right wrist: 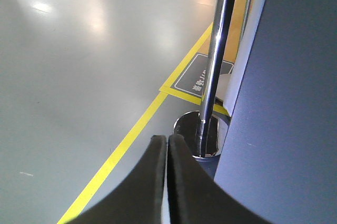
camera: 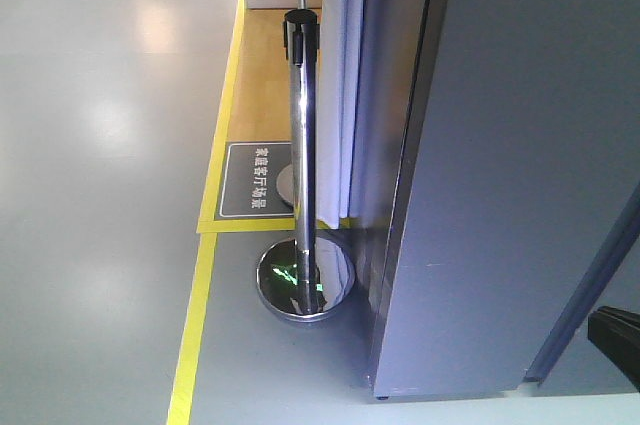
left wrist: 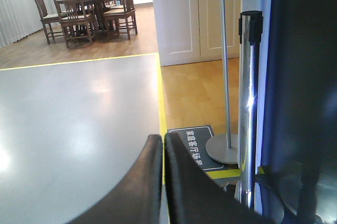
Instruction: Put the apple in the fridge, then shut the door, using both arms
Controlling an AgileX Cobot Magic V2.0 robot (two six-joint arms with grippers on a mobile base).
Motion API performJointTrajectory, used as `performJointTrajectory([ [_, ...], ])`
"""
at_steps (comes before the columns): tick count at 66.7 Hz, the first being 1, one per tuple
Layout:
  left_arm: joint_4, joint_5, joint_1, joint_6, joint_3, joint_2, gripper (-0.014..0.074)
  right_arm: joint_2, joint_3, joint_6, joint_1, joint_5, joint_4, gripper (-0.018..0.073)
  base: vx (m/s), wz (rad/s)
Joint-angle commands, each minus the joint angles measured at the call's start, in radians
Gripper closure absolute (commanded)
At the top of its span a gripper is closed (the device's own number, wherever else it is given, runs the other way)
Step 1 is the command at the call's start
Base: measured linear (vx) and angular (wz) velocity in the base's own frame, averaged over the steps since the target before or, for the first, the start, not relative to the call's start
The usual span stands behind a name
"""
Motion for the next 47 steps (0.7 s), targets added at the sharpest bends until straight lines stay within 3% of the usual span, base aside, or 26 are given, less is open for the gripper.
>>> performJointTrajectory([
  [1, -0.005, -0.074, 0.005, -0.01, 0.028, -0.017, 0.0602, 0.007, -0.025, -0.002, -0.003, -0.041, 0.04, 0.0564, 0.0, 0.0],
  [47, -0.005, -0.074, 0.005, -0.01, 0.028, -0.017, 0.0602, 0.007, -0.025, -0.002, -0.003, -0.041, 0.04, 0.0564, 0.0, 0.0],
])
